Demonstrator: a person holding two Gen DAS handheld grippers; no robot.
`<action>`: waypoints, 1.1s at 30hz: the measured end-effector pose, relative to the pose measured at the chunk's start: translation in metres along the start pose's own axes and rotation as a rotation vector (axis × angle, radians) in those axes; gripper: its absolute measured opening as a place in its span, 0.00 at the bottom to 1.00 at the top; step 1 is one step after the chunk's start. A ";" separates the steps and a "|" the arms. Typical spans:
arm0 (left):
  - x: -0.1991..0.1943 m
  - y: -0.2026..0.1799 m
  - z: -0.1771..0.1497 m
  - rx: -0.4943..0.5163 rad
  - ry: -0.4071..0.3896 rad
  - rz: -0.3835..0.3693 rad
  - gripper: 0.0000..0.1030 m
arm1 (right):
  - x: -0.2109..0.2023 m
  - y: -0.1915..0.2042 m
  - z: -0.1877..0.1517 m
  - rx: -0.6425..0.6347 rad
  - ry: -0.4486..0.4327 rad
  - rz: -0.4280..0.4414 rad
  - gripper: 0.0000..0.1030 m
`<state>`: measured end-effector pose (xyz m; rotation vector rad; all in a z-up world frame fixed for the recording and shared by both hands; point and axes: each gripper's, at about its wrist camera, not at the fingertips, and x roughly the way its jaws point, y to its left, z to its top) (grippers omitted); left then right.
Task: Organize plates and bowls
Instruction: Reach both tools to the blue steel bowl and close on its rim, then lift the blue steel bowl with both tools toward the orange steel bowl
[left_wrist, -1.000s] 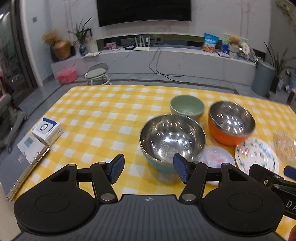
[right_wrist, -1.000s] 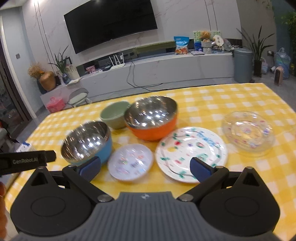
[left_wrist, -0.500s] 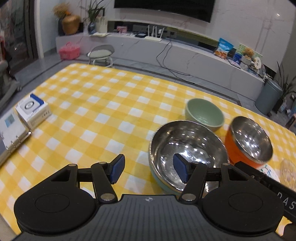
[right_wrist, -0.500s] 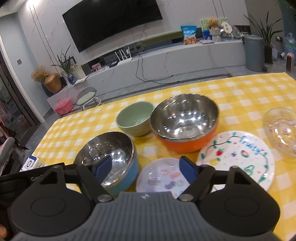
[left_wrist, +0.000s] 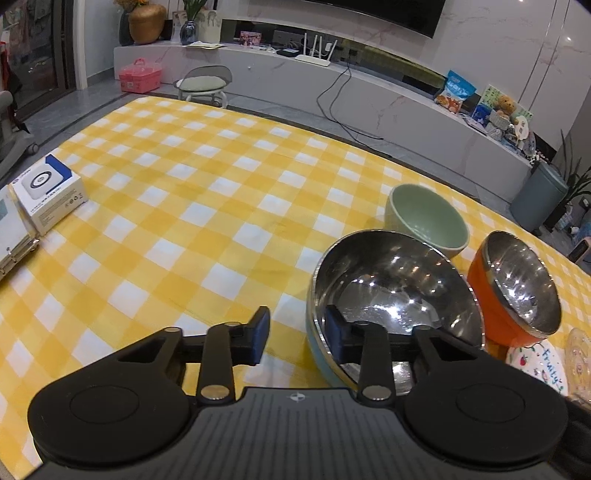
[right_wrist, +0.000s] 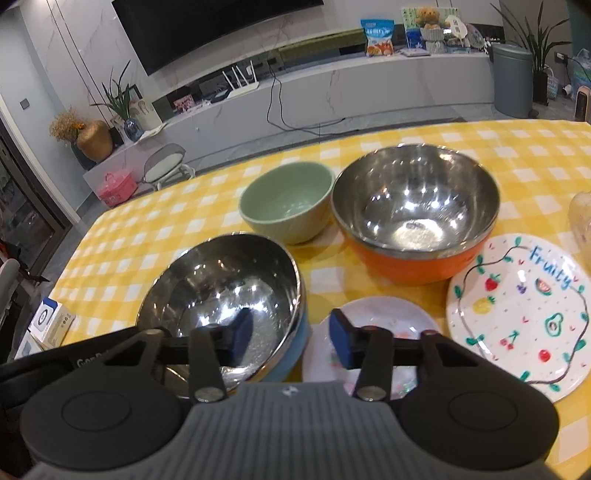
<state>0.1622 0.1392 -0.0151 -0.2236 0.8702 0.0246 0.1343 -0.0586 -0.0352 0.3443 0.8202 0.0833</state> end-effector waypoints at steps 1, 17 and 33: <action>0.000 -0.001 0.000 0.000 0.002 -0.005 0.30 | 0.001 0.000 -0.001 0.004 0.005 0.001 0.30; -0.032 -0.006 -0.009 0.038 -0.004 0.019 0.09 | -0.016 -0.001 -0.008 0.055 0.036 0.029 0.16; -0.097 0.015 -0.058 -0.003 0.059 0.008 0.09 | -0.089 -0.004 -0.059 0.050 0.105 0.091 0.15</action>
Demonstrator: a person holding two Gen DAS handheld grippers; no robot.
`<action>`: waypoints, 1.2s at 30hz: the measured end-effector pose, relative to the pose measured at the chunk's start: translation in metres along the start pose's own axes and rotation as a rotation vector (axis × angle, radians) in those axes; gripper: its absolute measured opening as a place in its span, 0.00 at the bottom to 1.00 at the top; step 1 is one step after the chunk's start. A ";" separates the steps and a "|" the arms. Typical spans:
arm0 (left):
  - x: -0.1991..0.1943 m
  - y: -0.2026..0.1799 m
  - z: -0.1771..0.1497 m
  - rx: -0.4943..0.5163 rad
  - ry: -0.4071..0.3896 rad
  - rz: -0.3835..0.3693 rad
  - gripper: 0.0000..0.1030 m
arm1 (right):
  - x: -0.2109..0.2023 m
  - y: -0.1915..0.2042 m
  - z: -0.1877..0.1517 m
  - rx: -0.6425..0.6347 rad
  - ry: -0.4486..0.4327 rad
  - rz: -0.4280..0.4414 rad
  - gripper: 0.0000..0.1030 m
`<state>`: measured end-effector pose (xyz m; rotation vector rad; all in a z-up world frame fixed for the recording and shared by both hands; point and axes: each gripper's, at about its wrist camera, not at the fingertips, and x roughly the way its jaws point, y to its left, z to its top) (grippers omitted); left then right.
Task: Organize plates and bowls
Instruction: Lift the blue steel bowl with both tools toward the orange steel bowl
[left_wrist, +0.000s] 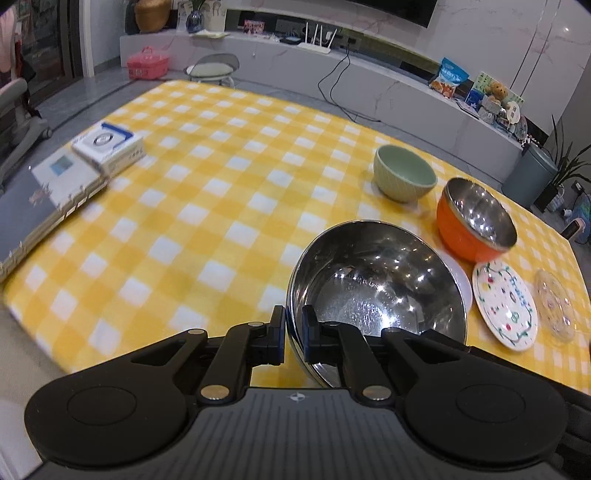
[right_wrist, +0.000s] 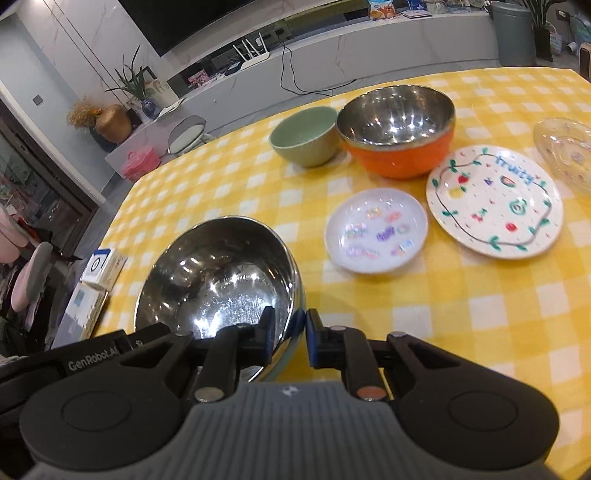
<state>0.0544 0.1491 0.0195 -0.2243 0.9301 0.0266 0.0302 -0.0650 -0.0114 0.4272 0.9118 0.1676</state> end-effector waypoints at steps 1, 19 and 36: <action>-0.002 0.001 -0.002 -0.005 0.004 -0.003 0.09 | -0.003 -0.001 -0.003 -0.003 0.003 0.001 0.15; -0.002 0.022 -0.023 -0.047 0.076 0.011 0.09 | -0.001 -0.009 -0.021 0.057 0.116 0.034 0.15; -0.013 0.023 -0.022 -0.059 0.029 0.062 0.27 | -0.015 -0.006 -0.020 0.000 0.059 0.010 0.31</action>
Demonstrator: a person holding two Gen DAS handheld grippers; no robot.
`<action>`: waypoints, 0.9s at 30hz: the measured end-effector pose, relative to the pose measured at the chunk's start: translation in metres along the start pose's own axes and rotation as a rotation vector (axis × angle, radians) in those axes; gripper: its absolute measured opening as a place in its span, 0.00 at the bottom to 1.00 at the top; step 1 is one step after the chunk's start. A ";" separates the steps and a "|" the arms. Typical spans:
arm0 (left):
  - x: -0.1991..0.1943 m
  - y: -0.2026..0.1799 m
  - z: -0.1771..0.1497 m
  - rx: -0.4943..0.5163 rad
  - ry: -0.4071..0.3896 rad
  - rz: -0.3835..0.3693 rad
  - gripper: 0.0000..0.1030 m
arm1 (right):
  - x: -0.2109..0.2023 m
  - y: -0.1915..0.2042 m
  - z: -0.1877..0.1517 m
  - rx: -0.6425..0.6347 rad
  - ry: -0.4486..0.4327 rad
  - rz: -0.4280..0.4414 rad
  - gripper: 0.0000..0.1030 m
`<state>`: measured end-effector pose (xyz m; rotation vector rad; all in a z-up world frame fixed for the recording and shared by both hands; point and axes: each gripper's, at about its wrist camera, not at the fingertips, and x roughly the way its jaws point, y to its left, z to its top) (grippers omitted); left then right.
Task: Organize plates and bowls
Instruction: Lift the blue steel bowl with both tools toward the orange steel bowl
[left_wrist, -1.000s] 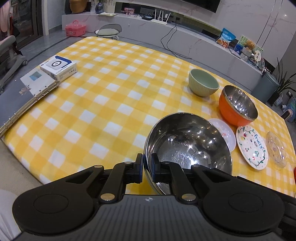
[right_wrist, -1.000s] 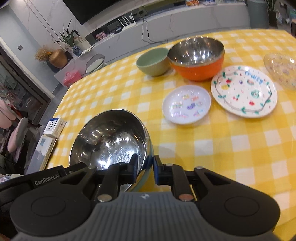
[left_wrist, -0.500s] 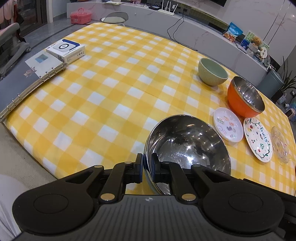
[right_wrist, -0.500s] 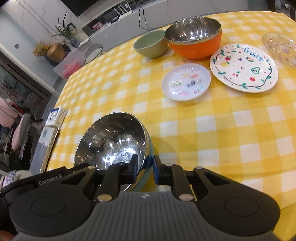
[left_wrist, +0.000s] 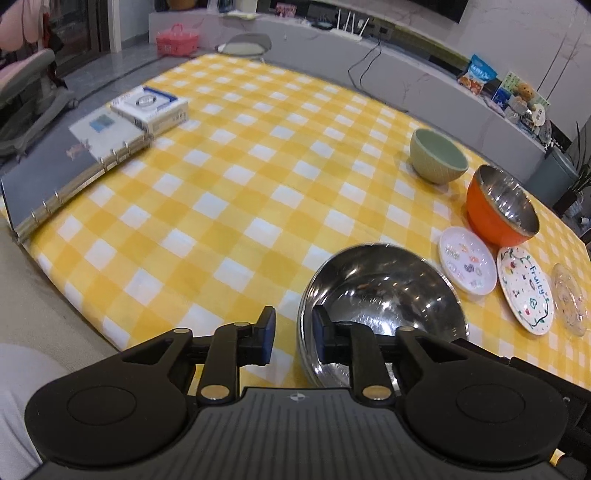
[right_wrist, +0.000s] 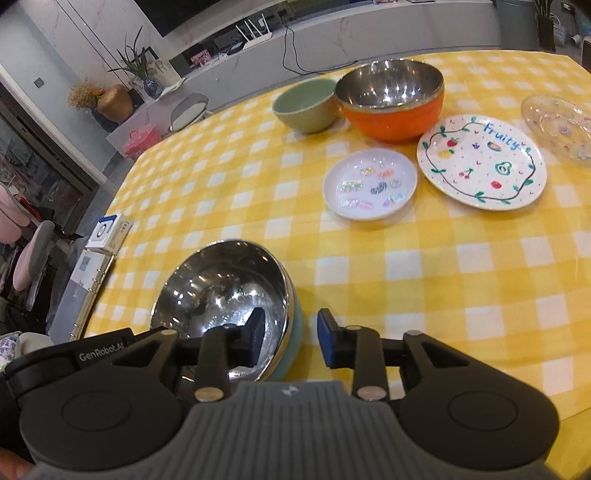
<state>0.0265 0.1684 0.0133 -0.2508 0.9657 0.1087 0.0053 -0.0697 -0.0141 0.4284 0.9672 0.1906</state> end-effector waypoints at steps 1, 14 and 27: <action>-0.004 -0.002 0.000 0.008 -0.018 0.001 0.29 | -0.002 -0.001 0.001 0.003 -0.005 0.002 0.32; -0.040 -0.057 0.004 0.112 -0.169 -0.060 0.43 | -0.042 -0.026 0.015 0.023 -0.165 -0.056 0.40; -0.015 -0.130 0.011 0.254 -0.151 -0.103 0.44 | -0.042 -0.073 0.041 0.050 -0.273 -0.190 0.49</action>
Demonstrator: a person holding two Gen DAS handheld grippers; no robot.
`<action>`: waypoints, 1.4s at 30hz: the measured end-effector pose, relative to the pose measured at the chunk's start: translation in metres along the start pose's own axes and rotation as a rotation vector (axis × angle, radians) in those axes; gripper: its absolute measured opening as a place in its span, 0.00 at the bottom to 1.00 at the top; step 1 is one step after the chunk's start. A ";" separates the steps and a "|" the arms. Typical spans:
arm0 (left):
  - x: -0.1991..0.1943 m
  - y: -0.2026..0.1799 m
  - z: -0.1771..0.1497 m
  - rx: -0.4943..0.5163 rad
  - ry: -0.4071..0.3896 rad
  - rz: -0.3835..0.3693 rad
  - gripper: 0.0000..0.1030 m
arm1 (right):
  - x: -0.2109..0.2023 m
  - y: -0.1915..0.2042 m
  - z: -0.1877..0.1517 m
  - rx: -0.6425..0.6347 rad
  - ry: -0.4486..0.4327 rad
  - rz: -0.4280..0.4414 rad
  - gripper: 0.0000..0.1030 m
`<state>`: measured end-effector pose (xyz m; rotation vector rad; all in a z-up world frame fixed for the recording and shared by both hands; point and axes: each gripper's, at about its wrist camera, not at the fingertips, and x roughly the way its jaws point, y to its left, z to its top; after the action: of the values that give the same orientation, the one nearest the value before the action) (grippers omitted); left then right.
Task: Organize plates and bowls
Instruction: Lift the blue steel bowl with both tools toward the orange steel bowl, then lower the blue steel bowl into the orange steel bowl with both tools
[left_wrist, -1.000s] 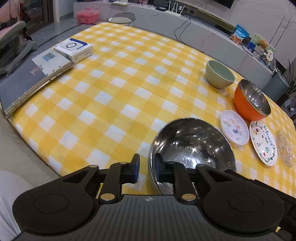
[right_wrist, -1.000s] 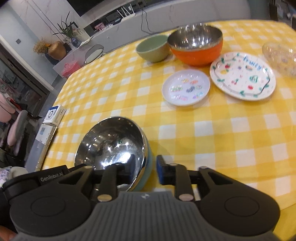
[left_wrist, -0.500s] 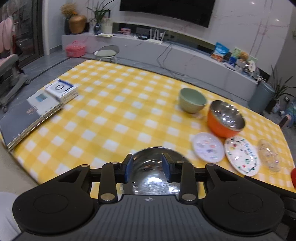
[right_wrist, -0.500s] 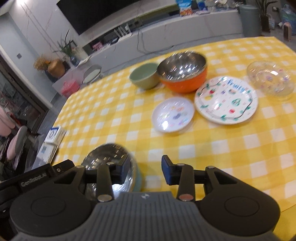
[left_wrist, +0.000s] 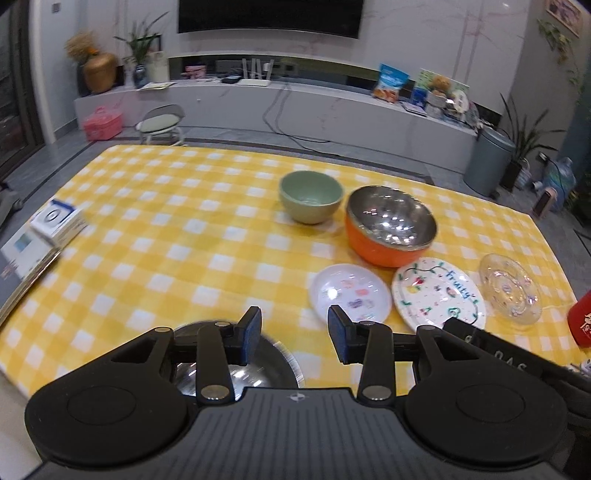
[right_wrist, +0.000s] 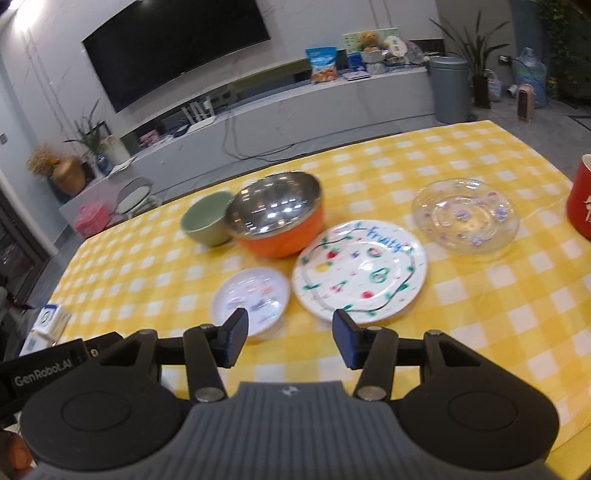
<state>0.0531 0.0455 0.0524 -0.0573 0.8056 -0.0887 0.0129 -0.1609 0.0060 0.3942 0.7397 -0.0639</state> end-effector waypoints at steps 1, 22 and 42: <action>0.004 -0.004 0.003 0.005 0.000 -0.010 0.44 | 0.004 -0.003 0.002 0.011 0.002 0.000 0.49; 0.118 -0.042 0.077 0.019 0.019 -0.029 0.47 | 0.104 -0.023 0.081 0.112 -0.029 -0.021 0.51; 0.162 -0.059 0.079 0.055 0.053 0.008 0.23 | 0.151 -0.012 0.085 0.116 0.018 -0.039 0.24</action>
<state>0.2185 -0.0277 -0.0039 0.0002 0.8563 -0.1047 0.1768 -0.1918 -0.0418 0.4917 0.7641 -0.1406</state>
